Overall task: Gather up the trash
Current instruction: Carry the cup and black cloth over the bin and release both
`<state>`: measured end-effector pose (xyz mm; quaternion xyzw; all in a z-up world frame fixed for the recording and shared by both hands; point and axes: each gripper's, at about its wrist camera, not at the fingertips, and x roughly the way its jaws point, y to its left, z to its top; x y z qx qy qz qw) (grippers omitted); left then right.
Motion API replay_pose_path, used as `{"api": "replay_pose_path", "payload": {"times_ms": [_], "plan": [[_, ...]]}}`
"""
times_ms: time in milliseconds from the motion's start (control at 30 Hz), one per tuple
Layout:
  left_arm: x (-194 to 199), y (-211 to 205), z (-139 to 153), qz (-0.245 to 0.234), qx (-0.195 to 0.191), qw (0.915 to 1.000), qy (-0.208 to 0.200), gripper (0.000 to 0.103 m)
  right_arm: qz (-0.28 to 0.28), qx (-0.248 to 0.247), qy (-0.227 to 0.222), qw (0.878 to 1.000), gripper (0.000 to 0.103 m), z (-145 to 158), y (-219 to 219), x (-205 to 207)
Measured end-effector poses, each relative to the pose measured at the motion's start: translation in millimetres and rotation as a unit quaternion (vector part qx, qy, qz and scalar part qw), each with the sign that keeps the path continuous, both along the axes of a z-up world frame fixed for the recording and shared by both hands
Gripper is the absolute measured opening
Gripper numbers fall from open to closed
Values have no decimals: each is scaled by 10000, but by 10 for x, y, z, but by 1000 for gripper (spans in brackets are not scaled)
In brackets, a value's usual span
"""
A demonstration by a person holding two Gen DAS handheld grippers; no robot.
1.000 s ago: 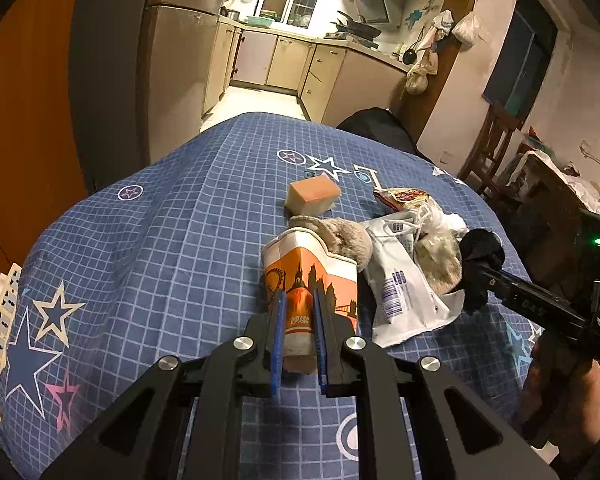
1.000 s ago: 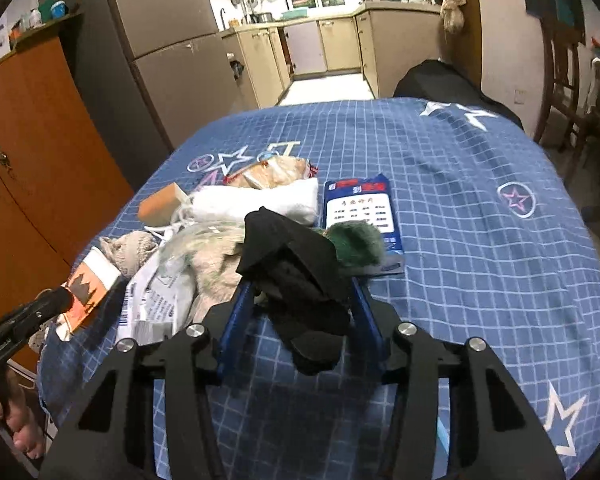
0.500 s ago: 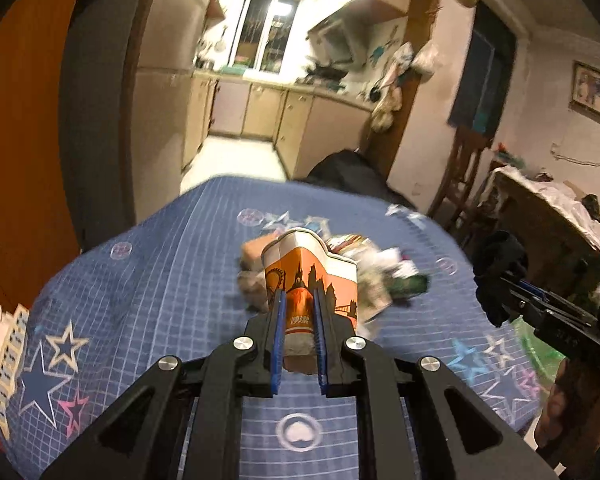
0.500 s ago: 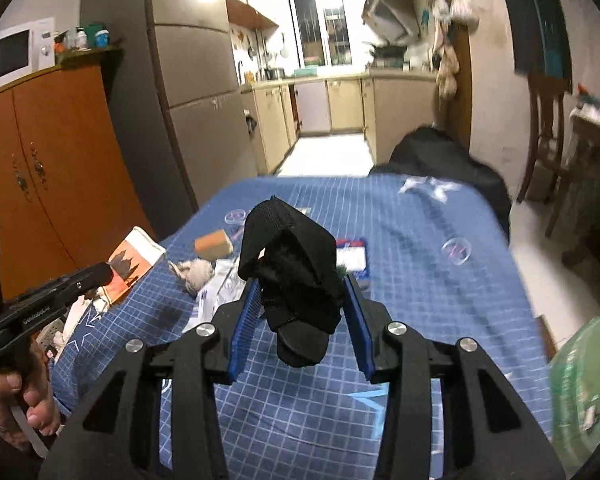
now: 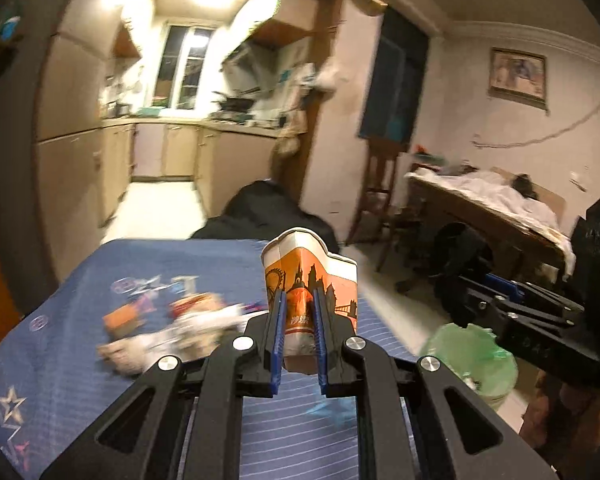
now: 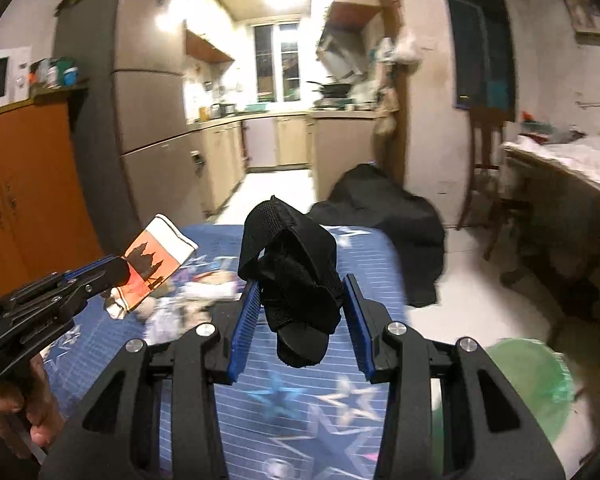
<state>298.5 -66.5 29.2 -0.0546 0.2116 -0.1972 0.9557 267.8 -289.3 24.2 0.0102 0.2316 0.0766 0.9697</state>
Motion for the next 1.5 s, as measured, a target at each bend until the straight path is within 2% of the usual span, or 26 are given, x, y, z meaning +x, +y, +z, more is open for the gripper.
{"api": "replay_pose_path", "payload": {"times_ms": [200,433,733,867,1033,1167,1300,1500], "plan": [[-54,-954,251,-675,19,9975,-215,14,-775,-76,-35,9970,40,129,-765,-211],[-22,-2059,316,-1239,143,9920,-173,14,-1474,-33,179,9889,40,69,-1575,-403],[277,-3195,70,-1868,393,9807,422,14,-1932,256,1252,9728,40,-304,-2500,-315],[478,-3524,-95,-1991,525,9758,731,14,-2015,407,1741,9630,40,-528,-2784,-206],[694,-3872,-408,-2095,811,9672,1185,14,-2000,526,2160,9542,40,-733,-2928,-90],[830,-4047,-710,-2137,1014,9604,1471,14,-2019,547,2339,9495,40,-881,-3044,-31],[977,-4120,-1016,-2161,1062,9546,1756,14,-2028,574,2470,9458,40,-1002,-3140,-14],[1084,-4179,-1272,-2134,1125,9517,1900,14,-2026,664,2610,9415,40,-1144,-3230,-7]]}}
